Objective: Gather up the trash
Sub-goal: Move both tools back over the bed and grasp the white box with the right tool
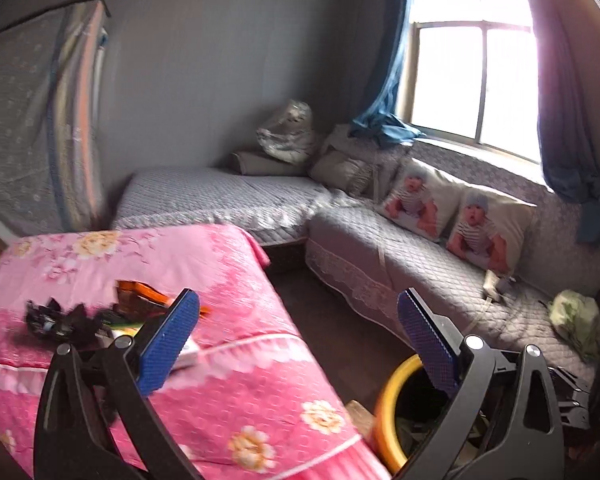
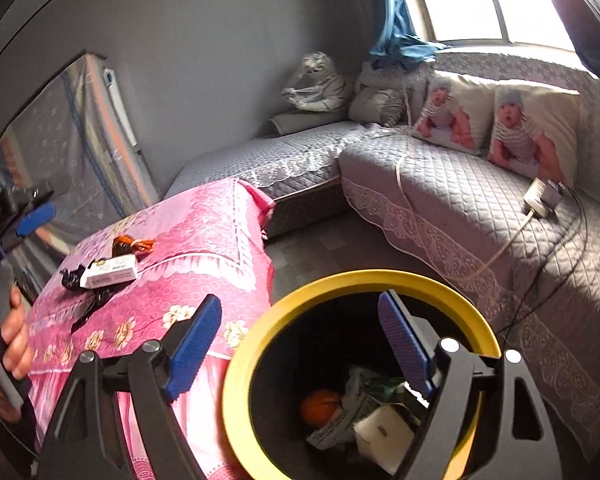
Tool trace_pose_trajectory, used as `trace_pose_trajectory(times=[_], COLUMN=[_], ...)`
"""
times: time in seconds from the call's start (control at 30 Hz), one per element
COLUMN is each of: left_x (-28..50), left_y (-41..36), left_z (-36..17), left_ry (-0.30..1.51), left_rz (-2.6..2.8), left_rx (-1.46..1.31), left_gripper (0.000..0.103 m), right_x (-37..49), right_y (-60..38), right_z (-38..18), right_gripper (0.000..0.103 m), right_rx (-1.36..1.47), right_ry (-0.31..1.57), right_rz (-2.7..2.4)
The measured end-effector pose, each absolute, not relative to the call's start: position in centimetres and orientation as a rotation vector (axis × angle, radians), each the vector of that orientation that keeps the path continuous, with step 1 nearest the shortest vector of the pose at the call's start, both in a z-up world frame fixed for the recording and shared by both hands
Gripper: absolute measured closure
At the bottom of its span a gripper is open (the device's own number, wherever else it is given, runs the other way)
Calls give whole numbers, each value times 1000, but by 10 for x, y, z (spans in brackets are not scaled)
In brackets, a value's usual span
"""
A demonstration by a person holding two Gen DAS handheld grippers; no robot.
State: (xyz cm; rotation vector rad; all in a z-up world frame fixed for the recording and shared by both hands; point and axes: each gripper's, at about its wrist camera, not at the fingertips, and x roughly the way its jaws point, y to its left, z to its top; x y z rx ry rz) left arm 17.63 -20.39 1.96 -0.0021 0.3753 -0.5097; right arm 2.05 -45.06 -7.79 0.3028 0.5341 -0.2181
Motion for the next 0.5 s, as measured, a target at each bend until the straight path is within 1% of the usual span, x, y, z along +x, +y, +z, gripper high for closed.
trace_pose_trajectory(times=[0.23,0.37,0.5], left_x=[194,195,187], left_y=[-73,-11,30], left_z=[35,28,17], left_ry=[258,258,272], left_rz=[-107,75,135], left_rx=[-24,-20,-67], left_gripper=[8,8,8], right_x=[90,128,165], right_y=[-357,-293,-234], right_z=[-71,-70,-72], right_gripper=[26,26,26], right_rx=[132,-4,-114], right_ry=[601,618,640], right_rz=[-28,65,150])
